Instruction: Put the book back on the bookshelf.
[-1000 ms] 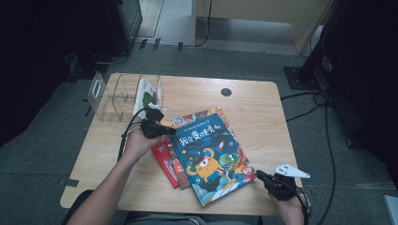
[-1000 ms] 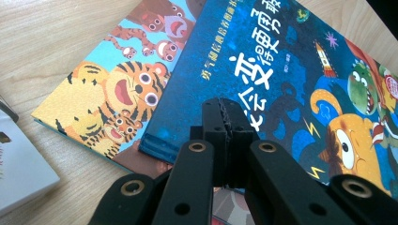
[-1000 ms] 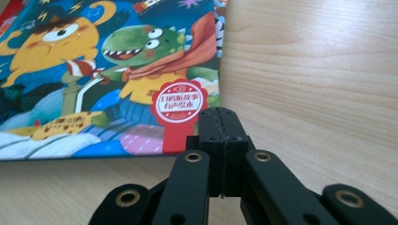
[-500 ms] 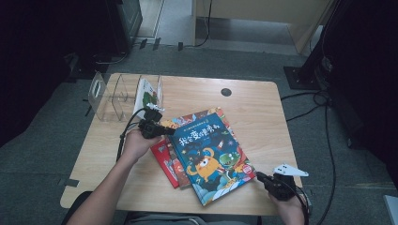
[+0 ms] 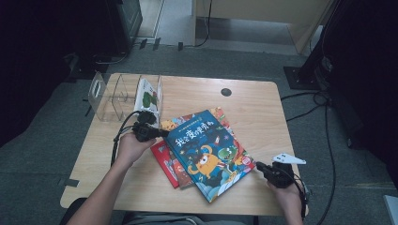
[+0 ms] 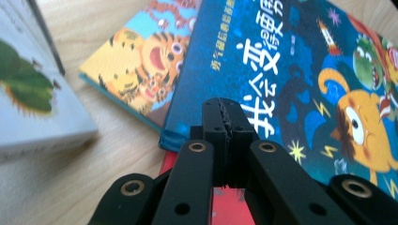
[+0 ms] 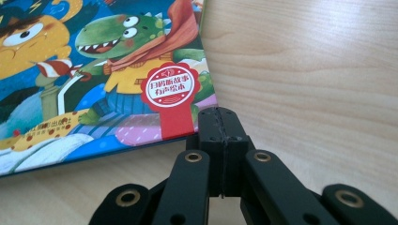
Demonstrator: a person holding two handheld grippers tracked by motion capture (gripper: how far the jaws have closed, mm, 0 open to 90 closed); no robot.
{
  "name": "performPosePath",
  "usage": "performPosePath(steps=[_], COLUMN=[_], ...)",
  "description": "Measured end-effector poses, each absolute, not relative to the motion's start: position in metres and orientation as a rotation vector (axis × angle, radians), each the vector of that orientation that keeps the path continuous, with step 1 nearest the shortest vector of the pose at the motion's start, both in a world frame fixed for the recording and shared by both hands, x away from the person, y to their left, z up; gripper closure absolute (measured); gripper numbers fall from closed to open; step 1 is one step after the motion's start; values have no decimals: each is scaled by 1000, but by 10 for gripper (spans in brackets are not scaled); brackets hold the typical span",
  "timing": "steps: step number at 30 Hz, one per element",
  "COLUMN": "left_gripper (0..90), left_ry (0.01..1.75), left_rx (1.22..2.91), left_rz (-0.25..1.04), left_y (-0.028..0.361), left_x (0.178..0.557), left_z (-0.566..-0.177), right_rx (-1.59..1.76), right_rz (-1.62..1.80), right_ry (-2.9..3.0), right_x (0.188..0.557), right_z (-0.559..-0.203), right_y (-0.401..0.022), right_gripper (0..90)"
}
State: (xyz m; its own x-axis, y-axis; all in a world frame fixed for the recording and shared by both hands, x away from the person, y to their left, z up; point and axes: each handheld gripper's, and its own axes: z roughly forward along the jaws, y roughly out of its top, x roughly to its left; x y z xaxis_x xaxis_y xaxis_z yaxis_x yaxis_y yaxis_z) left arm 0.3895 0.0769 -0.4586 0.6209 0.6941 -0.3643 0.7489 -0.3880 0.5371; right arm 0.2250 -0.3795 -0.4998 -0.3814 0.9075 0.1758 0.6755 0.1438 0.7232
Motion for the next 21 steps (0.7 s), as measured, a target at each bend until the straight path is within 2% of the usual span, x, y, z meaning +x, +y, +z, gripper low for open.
performPosePath(steps=[21], left_gripper=[900], left_ry=[1251], left_rx=[2096], left_rz=[-69], left_y=[115], left_x=[372], left_z=[-461], right_rx=[1534], right_rz=[1116], right_ry=[2134], right_x=[280], right_z=[-501], right_y=[-380], right_gripper=[900])
